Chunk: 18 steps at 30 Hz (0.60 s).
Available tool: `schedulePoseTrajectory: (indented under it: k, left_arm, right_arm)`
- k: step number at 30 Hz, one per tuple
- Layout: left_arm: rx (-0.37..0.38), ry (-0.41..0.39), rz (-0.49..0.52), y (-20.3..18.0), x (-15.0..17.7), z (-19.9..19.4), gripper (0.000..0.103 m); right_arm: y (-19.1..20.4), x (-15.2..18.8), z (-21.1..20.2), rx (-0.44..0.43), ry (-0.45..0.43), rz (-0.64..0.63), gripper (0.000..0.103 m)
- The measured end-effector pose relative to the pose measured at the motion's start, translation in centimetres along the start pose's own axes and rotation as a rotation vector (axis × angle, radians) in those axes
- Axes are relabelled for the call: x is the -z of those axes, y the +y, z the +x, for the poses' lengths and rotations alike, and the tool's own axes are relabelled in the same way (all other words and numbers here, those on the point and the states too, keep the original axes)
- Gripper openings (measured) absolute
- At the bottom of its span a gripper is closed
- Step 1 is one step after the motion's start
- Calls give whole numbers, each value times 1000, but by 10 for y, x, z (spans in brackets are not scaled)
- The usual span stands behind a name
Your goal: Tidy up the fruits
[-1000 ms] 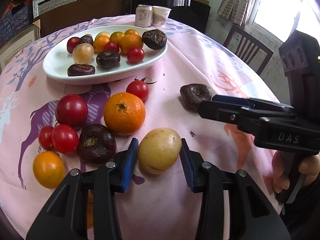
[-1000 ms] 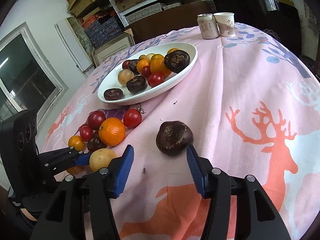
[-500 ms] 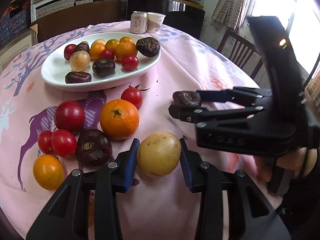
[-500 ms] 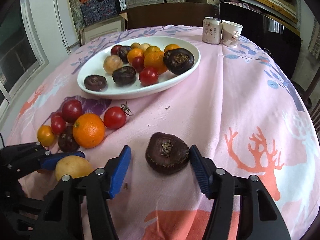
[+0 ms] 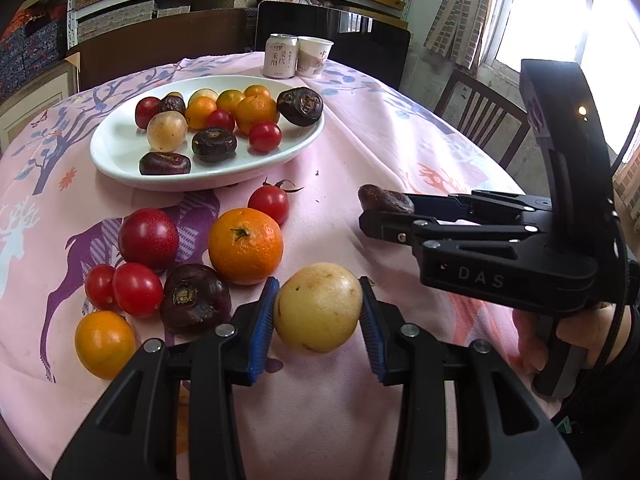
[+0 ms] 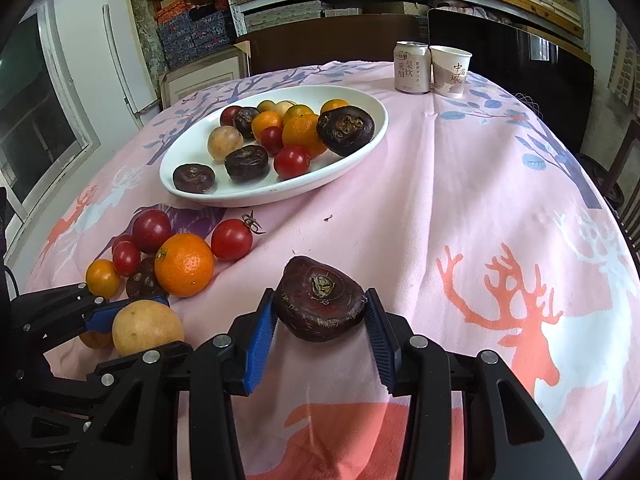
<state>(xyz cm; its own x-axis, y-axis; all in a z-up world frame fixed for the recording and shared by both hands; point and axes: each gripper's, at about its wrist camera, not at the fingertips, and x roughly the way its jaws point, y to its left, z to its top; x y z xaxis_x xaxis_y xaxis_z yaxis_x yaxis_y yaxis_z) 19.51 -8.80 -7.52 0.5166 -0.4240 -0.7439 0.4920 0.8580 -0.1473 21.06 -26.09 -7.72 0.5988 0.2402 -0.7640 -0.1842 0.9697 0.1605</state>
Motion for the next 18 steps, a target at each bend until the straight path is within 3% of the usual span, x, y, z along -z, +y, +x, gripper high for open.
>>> schedulePoseTrajectory:
  k: [10,18]
  left_arm:
    - [-18,-32,-17,2,1,-7,39]
    - [-9,-109,-69,17,4,-35,39]
  right_arm:
    - [-2,5,-10,-21,-9,19,45]
    - [-9,8,-33,-42,-52,37,45]
